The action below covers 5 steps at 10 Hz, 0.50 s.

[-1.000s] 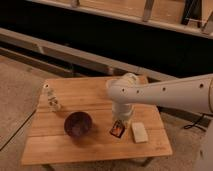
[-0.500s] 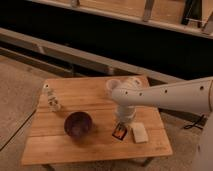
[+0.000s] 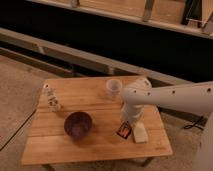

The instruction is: Place the eraser on the white sponge

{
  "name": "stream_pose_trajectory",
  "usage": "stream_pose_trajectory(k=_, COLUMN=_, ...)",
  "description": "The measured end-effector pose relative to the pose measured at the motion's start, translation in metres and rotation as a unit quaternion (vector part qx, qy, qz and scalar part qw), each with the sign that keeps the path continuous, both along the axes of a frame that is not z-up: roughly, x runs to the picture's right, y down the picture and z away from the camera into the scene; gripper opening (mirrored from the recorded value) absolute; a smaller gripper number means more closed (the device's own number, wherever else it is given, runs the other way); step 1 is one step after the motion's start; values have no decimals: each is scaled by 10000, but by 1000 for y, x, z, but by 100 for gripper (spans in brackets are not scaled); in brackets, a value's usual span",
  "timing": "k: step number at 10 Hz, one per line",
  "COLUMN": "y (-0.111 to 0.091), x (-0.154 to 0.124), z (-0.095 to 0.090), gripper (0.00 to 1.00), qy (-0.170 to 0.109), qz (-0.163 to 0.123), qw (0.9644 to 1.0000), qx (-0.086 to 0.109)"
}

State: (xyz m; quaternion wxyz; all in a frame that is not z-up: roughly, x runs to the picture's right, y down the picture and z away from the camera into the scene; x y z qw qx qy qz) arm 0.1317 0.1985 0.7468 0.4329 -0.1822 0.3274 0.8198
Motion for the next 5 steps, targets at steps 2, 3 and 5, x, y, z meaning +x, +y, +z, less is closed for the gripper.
stream_pose_trajectory(k=2, y=0, x=10, z=2, gripper=0, qy=53, qz=61, qw=10000, qx=-48)
stream_pose_trajectory(k=3, y=0, x=16, z=3, gripper=0, qy=85, qz=92, qw=9999, qx=-73)
stream_pose_trajectory(k=5, y=1, x=24, z=4, gripper=0, qy=127, qz=163, qw=9997, qx=-120)
